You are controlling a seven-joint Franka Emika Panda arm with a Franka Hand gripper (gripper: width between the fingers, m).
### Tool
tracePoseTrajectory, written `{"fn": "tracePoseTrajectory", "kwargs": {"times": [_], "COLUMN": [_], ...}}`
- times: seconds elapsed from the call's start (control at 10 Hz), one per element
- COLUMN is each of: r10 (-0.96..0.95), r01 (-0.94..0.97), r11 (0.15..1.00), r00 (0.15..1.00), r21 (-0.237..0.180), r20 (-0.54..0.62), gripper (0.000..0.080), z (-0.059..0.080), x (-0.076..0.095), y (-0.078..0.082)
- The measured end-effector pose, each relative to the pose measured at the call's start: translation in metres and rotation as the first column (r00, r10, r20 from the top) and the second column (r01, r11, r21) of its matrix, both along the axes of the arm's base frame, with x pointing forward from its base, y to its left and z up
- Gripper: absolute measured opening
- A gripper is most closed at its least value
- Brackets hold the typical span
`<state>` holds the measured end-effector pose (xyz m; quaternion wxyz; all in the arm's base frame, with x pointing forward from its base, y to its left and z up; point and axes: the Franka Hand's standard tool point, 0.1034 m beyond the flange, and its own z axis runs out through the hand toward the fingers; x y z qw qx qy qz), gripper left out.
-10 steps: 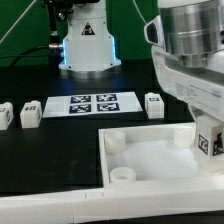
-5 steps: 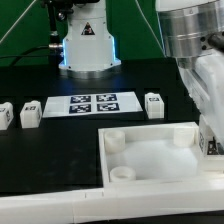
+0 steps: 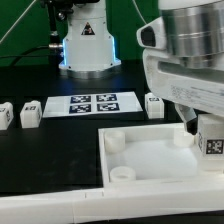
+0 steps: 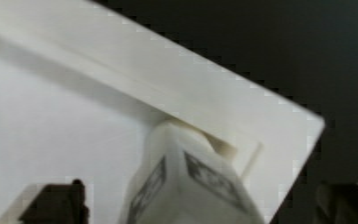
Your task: Assemble one leg
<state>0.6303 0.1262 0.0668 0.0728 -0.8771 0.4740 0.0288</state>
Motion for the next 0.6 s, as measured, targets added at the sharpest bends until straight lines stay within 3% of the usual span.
{"fn": "tracePoseTrajectory", "kwargs": {"times": [0.3, 0.6], "r10": [0.264, 0.660], "r01": [-0.263, -0.655], "r11": [0.965, 0.751], "r00": [0.964, 0.747], "r21": [-0.015, -0.090], "r20": [0.041, 0.078], "gripper": [0.0649, 0.0649], "z": [-0.001, 0.000], "x": [0.000, 0.004], "y": [-0.004, -0.014]}}
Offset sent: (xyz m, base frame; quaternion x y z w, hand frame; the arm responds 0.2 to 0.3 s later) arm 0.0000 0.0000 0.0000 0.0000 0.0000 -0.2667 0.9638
